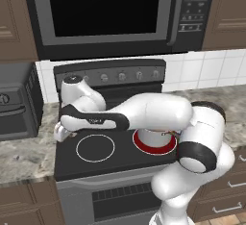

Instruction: Pick up the sugar cube(s) and place them in the saucepan with hot chocolate.

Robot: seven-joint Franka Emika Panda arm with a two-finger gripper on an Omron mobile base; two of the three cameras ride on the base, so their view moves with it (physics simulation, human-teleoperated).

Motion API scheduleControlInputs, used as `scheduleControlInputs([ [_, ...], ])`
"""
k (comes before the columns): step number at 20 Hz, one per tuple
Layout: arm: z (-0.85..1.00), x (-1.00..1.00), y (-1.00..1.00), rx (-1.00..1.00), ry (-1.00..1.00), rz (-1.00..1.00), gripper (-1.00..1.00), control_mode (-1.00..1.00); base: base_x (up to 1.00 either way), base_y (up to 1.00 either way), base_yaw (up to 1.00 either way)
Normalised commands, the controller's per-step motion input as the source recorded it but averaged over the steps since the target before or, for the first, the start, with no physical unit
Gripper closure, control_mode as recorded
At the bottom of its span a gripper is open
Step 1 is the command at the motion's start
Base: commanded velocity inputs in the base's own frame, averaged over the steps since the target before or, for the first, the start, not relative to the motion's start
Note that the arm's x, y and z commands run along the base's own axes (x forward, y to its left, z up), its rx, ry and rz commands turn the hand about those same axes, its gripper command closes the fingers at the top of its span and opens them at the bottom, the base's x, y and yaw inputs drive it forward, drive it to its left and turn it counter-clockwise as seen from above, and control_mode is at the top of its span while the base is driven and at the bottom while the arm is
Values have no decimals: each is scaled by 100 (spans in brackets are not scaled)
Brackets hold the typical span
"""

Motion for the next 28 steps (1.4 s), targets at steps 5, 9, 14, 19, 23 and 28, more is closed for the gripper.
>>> scheduleControlInputs([
  [5,32,2,-56,10,0,-20,100,-100,0,0,0],
  [9,34,0,-62,8,1,-19,100,-100,0,0,0],
  [14,43,0,-57,0,5,-13,100,-100,0,0,0],
  [19,23,-1,-70,0,1,-13,100,-100,0,0,0],
  [23,12,-2,-76,0,1,-14,100,-100,0,0,0],
  [28,7,0,-86,0,3,-12,100,-100,0,0,0],
])
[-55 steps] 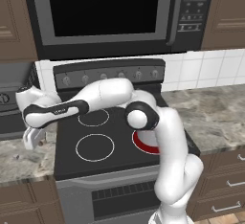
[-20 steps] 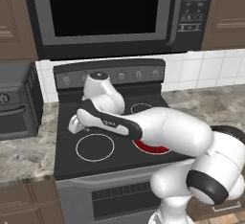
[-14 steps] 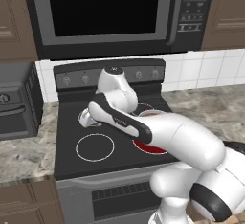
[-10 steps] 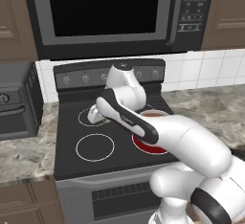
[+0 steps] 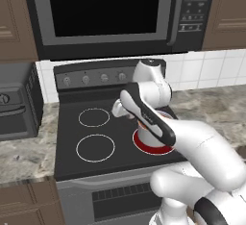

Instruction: Pick up the sugar cube(s) and place them in the saucepan with hot chocolate.

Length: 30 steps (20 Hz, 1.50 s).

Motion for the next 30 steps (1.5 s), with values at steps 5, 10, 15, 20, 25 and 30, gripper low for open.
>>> scheduleControlInputs([
  [5,16,0,-88,0,3,-11,100,-100,0,0,0],
  [10,7,0,-81,0,2,-9,100,-100,0,0,0],
  [15,0,0,-48,0,3,-4,100,-100,0,0,0],
  [20,-4,0,-8,-2,0,0,100,-100,0,0,0],
  [25,-1,8,0,0,0,0,100,-100,0,0,0],
  [30,-2,13,0,0,0,0,100,-100,0,0,0],
])
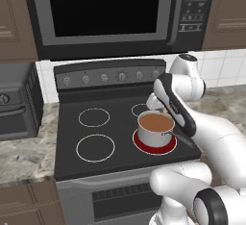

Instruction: Pick up the sugar cube(s) and place them in the saucepan with hot chocolate.

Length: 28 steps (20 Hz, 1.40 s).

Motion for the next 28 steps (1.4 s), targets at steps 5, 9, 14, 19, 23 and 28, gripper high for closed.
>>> scheduleControlInputs([
  [5,0,11,0,0,0,0,100,-100,0,0,0],
  [9,0,16,0,0,0,0,100,-100,0,0,0],
  [14,-2,26,0,0,0,0,100,-100,0,0,0],
  [19,0,28,-1,0,0,0,100,-100,0,0,0],
  [23,0,43,-7,0,0,0,100,-100,0,0,0],
  [28,-10,48,-17,0,0,0,100,-100,0,0,0],
])
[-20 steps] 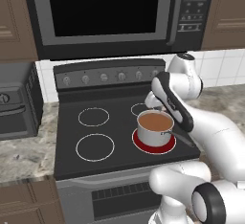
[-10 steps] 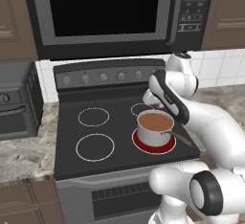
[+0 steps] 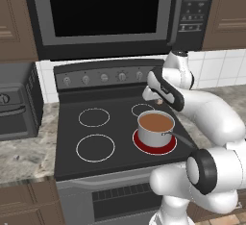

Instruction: Pick up the sugar cube(s) and place them in the saucepan with hot chocolate.

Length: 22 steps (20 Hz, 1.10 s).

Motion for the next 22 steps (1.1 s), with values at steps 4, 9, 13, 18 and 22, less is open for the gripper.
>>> scheduleControlInputs([
  [4,-24,24,-15,0,0,0,100,-100,0,0,0],
  [9,-23,0,-6,1,0,0,100,-100,0,0,0],
  [13,-20,-1,0,0,0,0,100,-100,0,0,0],
  [18,-25,0,0,0,2,0,100,-100,0,0,0],
  [22,-28,0,0,0,6,0,100,-100,0,0,0],
])
